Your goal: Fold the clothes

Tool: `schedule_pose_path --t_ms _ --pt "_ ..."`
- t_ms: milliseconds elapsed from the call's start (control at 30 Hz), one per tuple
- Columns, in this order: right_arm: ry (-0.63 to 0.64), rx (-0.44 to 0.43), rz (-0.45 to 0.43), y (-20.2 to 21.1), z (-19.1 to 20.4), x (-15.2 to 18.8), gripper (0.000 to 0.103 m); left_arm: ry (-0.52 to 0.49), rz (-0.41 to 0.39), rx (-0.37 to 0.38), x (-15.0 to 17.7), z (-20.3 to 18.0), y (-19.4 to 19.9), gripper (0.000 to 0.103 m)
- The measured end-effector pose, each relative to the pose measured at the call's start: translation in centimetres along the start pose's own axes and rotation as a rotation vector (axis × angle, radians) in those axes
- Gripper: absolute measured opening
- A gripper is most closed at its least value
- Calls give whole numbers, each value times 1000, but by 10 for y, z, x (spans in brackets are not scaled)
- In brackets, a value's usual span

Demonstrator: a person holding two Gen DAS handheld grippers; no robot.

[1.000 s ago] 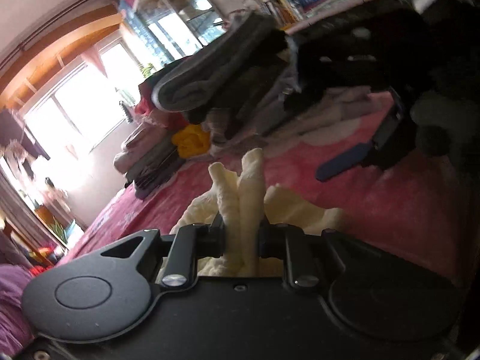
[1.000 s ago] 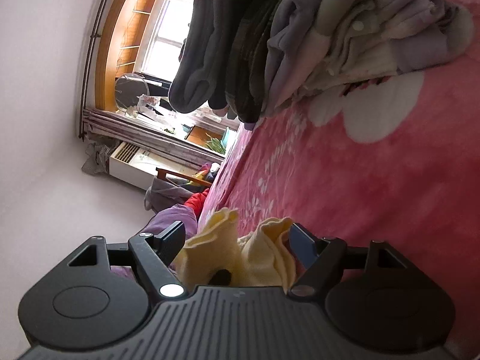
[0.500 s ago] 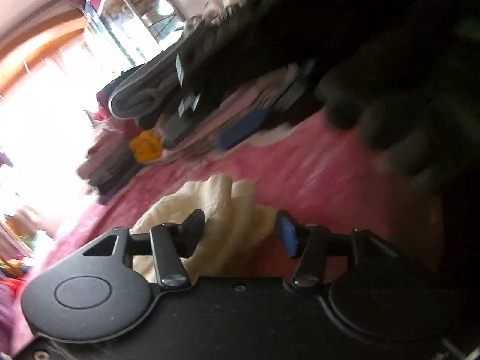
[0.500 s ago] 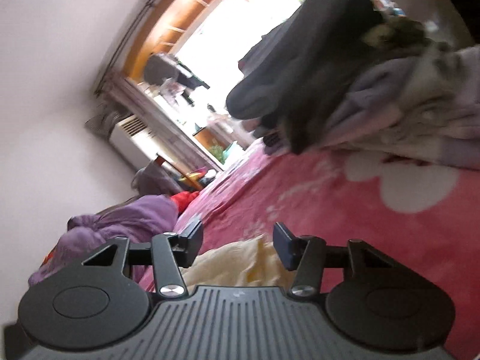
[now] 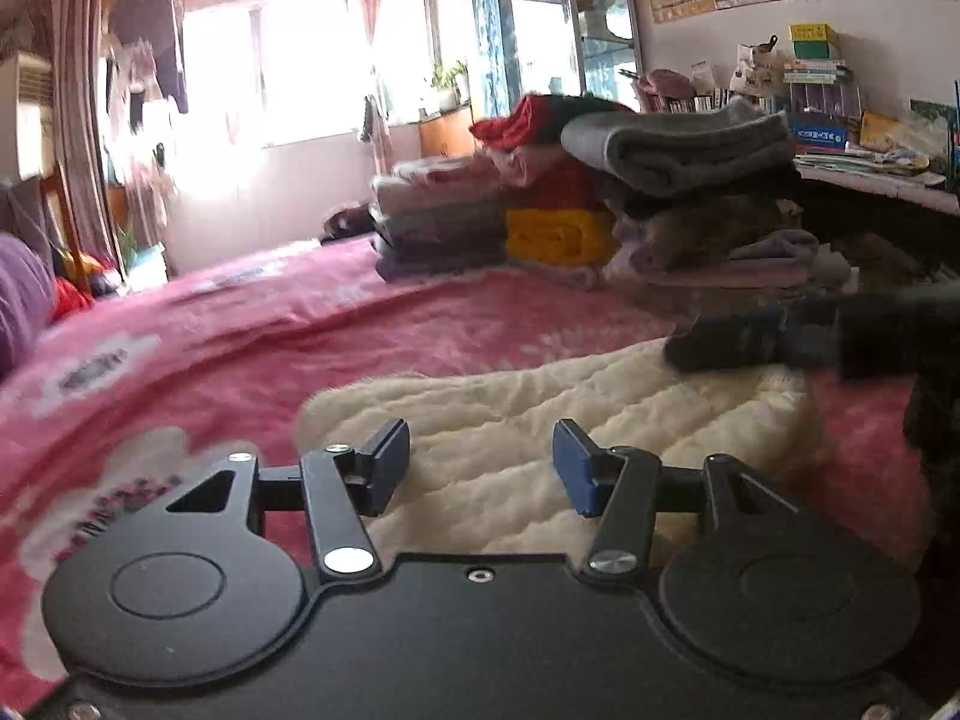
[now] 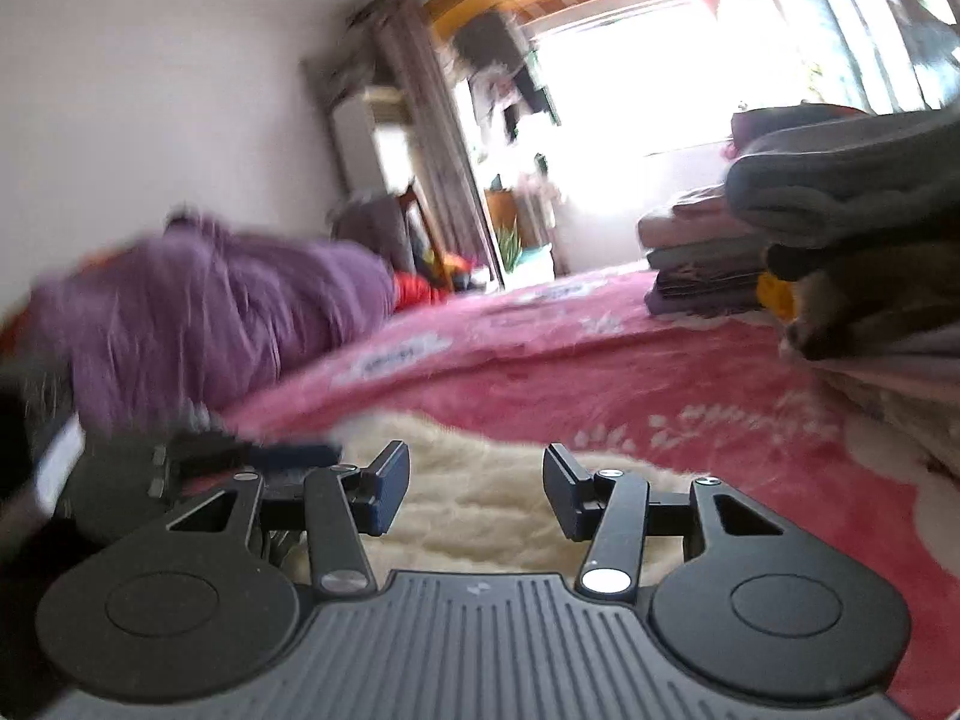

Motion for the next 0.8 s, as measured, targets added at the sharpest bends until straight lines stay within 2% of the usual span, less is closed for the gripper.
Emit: schedule_pose_path --t_ms 67,133,233,300,367,433,533,600,633,667,700,733,800 --pt "41 46 116 -14 -7 24 48 11 111 19 28 -8 -18 53" --pt "99 54 110 -15 -4 27 48 -45 115 30 39 -10 -30 57" --pt "121 50 109 -8 0 22 48 -15 131 53 37 -6 -27 57" --pt "107 28 56 -1 2 12 48 7 137 79 36 -3 -22 57" --pt "114 28 -5 4 1 1 48 52 91 82 23 4 -18 56" --pt "107 39 -54 5 -1 -9 50 102 -9 39 6 18 -10 56" --pt "119 81 -80 0 -7 -17 50 144 -19 -6 0 32 -20 56" --pt "115 89 -71 -3 -12 -16 51 159 -19 1 -3 33 -28 56" --pt "119 98 -39 -8 -16 -10 56 157 -3 8 -2 31 -34 56" --pt "118 114 44 -19 -22 3 57 144 43 21 4 27 -43 57" --pt "97 110 110 -27 -28 17 58 110 124 27 15 21 -53 58" --pt "46 86 95 -27 -33 21 58 45 193 14 28 14 -63 58" --pt "35 76 99 -27 -36 21 58 -40 185 -17 33 6 -69 60"
Point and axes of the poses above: each gripper's, at about its wrist camera, not at the fingertips, and y roughly against the way its jaws point, z to its left, x to its underside, the point moved 10 cm from there along -y, roughly the way its jaws point, and after that the axes turned 2 degrees about -z, right-handed, at the moved point
